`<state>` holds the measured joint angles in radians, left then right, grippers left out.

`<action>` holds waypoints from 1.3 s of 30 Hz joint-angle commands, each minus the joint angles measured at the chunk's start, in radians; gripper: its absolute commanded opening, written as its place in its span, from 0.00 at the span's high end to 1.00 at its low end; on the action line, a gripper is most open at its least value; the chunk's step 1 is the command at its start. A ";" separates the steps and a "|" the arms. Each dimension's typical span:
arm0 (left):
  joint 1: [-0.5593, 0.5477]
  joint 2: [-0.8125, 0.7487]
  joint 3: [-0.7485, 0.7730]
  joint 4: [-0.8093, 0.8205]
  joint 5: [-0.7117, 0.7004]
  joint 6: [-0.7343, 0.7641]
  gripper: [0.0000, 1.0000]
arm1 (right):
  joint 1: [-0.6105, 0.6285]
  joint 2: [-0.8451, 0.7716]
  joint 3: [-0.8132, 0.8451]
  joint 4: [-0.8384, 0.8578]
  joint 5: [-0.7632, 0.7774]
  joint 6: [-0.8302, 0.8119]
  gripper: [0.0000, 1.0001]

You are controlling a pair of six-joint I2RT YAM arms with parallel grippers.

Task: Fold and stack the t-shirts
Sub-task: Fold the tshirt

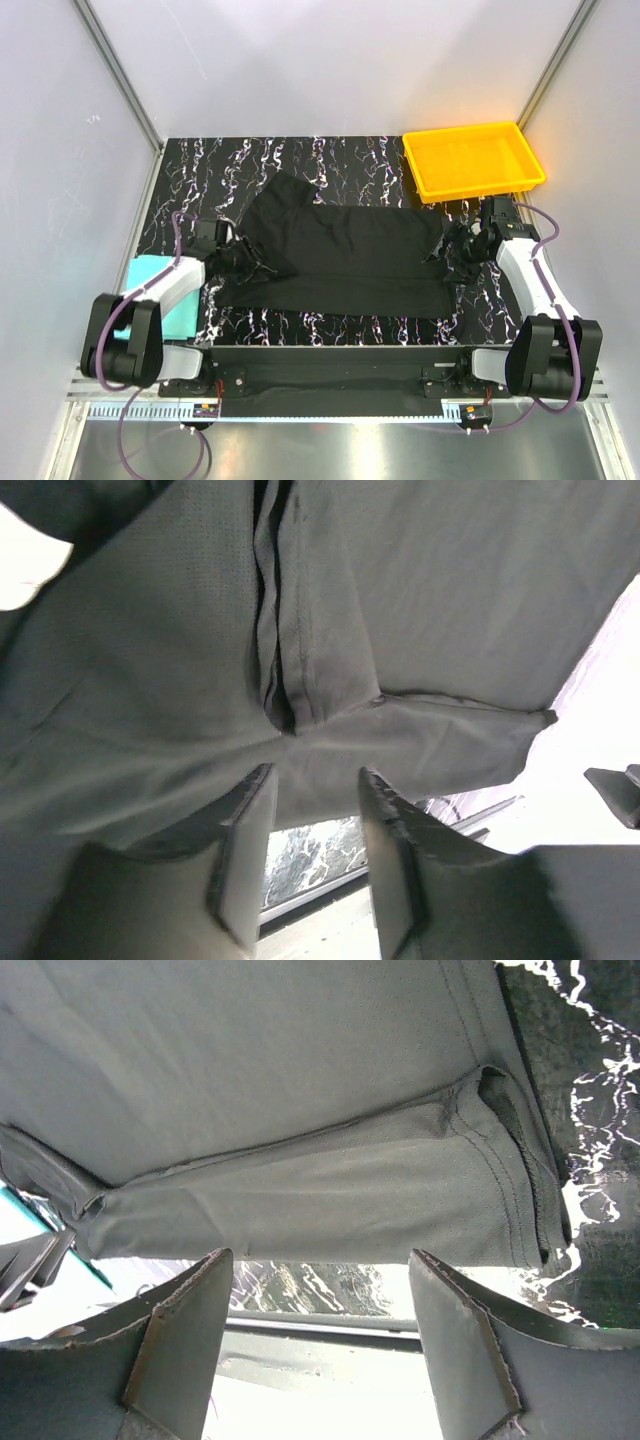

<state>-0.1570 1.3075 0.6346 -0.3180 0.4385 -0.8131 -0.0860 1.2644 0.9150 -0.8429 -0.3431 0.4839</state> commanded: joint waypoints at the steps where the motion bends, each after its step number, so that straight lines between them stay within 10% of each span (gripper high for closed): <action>1: -0.022 0.053 0.013 0.103 0.014 -0.060 0.61 | 0.006 0.009 0.018 -0.008 -0.040 -0.037 0.22; 16: -0.035 0.177 0.028 0.145 -0.029 -0.104 0.64 | 0.006 0.027 -0.016 0.007 -0.060 -0.061 0.22; 24: -0.058 0.190 0.143 0.060 -0.049 -0.031 0.96 | 0.006 0.056 0.008 0.013 -0.054 -0.059 0.21; 39: -0.153 0.411 0.516 -0.069 -0.003 0.156 0.77 | 0.006 0.116 0.027 0.039 -0.050 -0.039 0.19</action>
<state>-0.2745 1.7515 1.0622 -0.3523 0.4232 -0.7692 -0.0856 1.3781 0.9157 -0.8272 -0.3840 0.4446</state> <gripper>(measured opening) 0.221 0.807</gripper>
